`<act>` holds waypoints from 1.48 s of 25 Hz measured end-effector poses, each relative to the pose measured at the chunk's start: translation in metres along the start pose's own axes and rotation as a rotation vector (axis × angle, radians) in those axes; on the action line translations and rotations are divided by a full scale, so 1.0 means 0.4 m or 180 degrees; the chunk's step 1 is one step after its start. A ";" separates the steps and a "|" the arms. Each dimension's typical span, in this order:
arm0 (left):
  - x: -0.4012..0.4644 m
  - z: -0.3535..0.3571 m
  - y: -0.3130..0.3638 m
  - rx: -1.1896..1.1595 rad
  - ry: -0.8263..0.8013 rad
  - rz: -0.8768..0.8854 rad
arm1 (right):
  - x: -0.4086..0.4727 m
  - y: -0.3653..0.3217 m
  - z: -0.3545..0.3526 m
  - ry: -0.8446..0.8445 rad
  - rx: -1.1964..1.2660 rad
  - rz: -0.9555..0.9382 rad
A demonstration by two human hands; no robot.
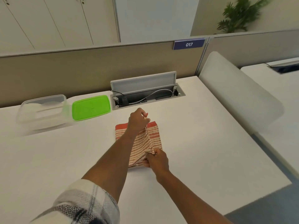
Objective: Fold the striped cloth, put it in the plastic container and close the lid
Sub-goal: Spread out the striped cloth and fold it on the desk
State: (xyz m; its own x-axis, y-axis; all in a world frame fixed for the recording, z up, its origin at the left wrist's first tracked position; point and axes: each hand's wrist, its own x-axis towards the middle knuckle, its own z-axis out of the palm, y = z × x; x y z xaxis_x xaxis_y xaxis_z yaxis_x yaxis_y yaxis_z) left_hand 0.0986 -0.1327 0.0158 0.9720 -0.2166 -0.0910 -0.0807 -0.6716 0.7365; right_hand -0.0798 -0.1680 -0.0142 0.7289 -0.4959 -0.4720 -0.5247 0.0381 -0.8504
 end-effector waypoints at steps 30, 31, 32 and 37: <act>-0.226 0.069 -0.213 0.0608 -0.0053 0.0502 | 0.073 0.094 -0.077 0.0331 -0.2493 -0.1967; -0.245 0.054 -0.239 0.0748 -0.0084 0.0592 | 0.081 0.101 -0.078 0.0211 -0.2819 -0.2174; -0.263 0.038 -0.265 0.0939 -0.0147 0.0677 | 0.089 0.106 -0.080 0.0078 -0.3094 -0.2269; -0.344 -0.024 -0.377 0.1515 -0.0425 0.1120 | 0.111 0.125 -0.085 -0.0497 -0.3894 -0.2357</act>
State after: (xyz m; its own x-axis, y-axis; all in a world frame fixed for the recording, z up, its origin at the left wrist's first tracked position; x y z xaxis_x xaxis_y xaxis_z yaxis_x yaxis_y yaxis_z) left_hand -0.0210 0.0050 -0.0762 0.8355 -0.5495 -0.0026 -0.5119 -0.7800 0.3599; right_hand -0.0886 -0.2176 -0.0699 0.9939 0.0297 -0.1062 0.0063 -0.9766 -0.2149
